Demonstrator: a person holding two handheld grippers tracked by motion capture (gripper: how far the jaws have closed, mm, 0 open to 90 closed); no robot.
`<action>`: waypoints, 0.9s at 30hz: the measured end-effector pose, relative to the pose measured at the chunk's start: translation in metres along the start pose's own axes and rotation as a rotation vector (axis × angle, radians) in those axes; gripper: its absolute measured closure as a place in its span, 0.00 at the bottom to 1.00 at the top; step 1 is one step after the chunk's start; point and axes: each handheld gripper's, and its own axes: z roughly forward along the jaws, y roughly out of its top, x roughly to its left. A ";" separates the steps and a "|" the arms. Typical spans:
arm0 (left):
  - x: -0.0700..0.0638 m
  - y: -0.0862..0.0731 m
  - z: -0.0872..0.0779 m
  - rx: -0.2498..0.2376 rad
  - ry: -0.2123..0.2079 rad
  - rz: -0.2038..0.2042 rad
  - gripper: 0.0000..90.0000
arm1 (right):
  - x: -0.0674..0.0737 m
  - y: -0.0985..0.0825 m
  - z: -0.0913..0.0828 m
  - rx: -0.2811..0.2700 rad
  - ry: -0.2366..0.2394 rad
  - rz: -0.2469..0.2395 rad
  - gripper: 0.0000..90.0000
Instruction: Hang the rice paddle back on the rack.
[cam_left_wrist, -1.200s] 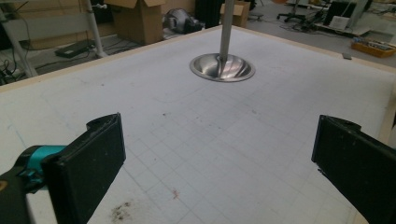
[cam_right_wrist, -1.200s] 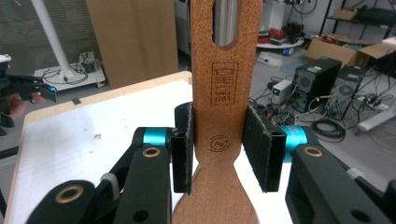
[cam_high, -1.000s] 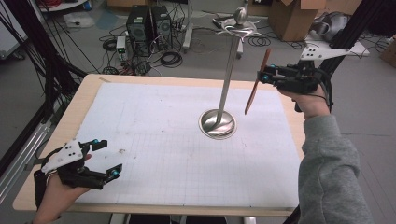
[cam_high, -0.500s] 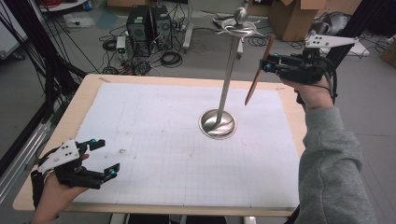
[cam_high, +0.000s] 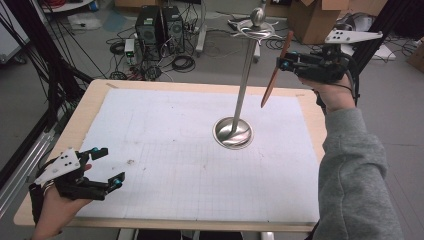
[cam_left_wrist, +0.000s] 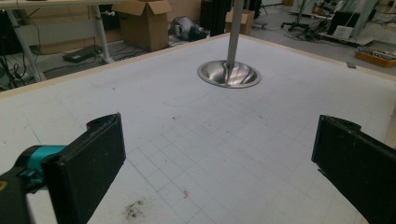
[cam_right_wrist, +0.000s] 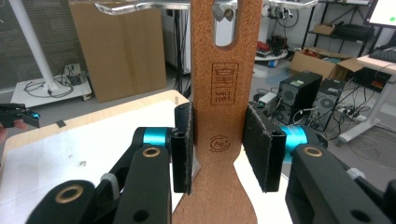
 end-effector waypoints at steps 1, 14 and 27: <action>0.000 0.000 0.000 0.000 -0.001 -0.001 0.04 | 0.000 0.000 0.000 0.006 -0.001 0.007 0.72; 0.001 -0.001 0.000 0.005 0.006 -0.008 0.04 | -0.002 0.002 0.005 0.005 -0.015 0.007 0.72; 0.003 -0.002 0.001 0.015 0.031 -0.010 0.04 | 0.001 0.005 0.014 0.004 0.004 0.001 0.72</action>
